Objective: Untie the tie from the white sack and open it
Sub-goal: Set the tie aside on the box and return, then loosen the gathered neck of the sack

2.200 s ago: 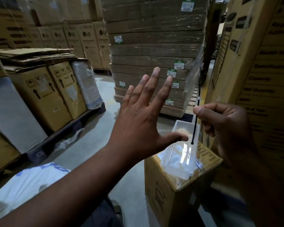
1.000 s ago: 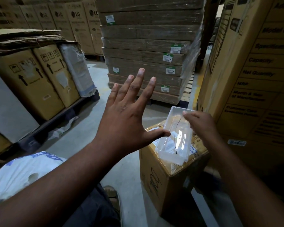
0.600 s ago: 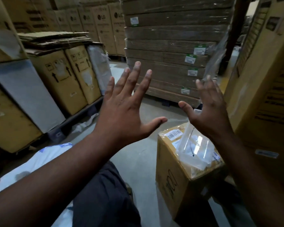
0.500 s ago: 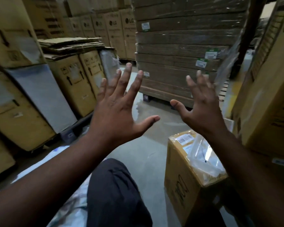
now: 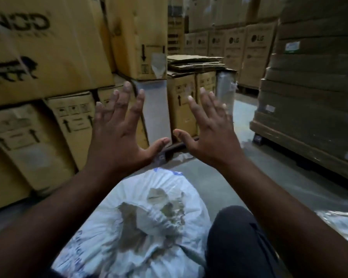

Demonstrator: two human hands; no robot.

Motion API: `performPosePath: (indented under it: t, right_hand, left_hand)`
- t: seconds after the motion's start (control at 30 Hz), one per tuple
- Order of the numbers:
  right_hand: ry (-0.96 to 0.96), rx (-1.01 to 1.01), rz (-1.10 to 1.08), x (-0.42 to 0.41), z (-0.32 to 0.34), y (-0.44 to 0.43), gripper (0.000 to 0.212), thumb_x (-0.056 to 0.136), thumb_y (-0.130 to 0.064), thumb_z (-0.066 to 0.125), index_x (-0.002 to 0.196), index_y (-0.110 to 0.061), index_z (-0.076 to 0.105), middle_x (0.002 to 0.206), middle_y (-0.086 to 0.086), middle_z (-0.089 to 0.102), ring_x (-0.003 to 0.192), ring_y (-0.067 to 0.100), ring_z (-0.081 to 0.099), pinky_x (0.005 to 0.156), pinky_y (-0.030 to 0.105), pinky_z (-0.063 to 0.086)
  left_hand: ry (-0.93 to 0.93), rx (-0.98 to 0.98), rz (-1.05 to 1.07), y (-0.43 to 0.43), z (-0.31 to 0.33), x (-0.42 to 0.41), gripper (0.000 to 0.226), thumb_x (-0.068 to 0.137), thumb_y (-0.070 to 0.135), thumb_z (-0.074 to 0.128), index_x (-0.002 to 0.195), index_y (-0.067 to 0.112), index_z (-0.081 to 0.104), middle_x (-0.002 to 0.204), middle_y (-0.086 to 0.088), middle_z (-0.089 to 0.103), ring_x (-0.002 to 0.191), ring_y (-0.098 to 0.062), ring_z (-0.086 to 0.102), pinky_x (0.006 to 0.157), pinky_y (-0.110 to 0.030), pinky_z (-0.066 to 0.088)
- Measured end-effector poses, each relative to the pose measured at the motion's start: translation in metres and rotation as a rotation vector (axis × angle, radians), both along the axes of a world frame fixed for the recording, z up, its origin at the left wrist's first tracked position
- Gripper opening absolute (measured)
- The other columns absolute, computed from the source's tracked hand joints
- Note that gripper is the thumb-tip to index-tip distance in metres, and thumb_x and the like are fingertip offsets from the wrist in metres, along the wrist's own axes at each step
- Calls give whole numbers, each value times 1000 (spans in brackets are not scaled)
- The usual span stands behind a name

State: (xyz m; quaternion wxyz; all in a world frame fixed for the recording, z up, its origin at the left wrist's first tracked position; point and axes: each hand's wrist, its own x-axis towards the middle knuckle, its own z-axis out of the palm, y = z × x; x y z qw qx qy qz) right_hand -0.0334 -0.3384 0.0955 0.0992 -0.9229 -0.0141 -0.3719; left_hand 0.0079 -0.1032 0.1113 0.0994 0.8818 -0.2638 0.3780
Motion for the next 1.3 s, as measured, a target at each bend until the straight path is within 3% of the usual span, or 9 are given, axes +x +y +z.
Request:
performPosePath:
  t: [0.23,0.5,0.77,0.87,0.93,1.03,1.1,1.17,1.3]
  right_hand:
    - [10,-26,159,50,-11,89,88,92,-76,39,164,-27,25,175,6,11,161,25,5,127,55,12]
    - [106,-18,275,63,-71,109,82,95,-73,42,162,-26,32,174,4,15,161,23,8,127,55,14]
    - [573,-61,633,66,-193,100,100,84,-83,52,164,-29,26,173,3,20,160,20,14,127,50,20]
    - [843,-54,699,75,-223,98,105,76,-90,56,162,-37,26,161,-2,44,147,17,39,119,42,35]
    - [929,-43,695,89,-231,98,94,73,-90,59,151,-40,43,137,-9,63,123,13,57,103,37,48]
    - [948,-15,679,109,-234,98,58,77,-75,64,121,-37,68,114,-15,73,104,8,65,90,37,53]
    - [932,82,647,120,-235,97,28,83,-58,60,97,-35,70,99,-15,76,93,12,69,81,37,55]
    - [898,198,588,129,-236,97,22,88,-53,53,79,-36,63,80,-14,72,80,11,69,71,36,52]
    - [849,389,464,144,-246,95,17,95,-38,63,84,-27,69,71,-15,71,72,0,66,67,29,48]
  left_hand:
    - [56,-63,165,75,-32,12,110,82,86,47,168,27,12,177,-5,6,162,-31,12,127,-60,8]
    - [181,-205,216,80,-99,22,96,92,81,38,169,31,8,178,1,-4,164,-24,0,128,-54,-4]
    - [478,-152,213,73,-231,30,70,105,61,23,168,32,14,178,3,-2,163,-22,3,130,-54,1]
    - [605,-104,221,72,-270,38,66,108,58,17,168,34,6,177,6,-9,163,-19,-4,130,-54,0]
    - [656,-86,202,68,-280,47,65,108,56,16,169,33,6,177,6,-10,163,-17,-6,130,-53,-2]
    - [706,-171,142,63,-275,58,66,108,56,16,169,32,10,177,7,-7,163,-13,-6,131,-51,-4]
    - [749,-255,52,63,-264,62,74,104,66,21,168,32,13,177,8,-4,162,-11,-5,131,-51,-3]
    - [761,-248,-82,62,-252,62,91,94,83,32,168,34,15,177,10,-2,162,-10,-4,130,-51,-2]
    - [796,-55,-163,60,-253,56,119,74,96,54,168,40,6,176,15,-11,163,-12,-7,129,-51,-2]
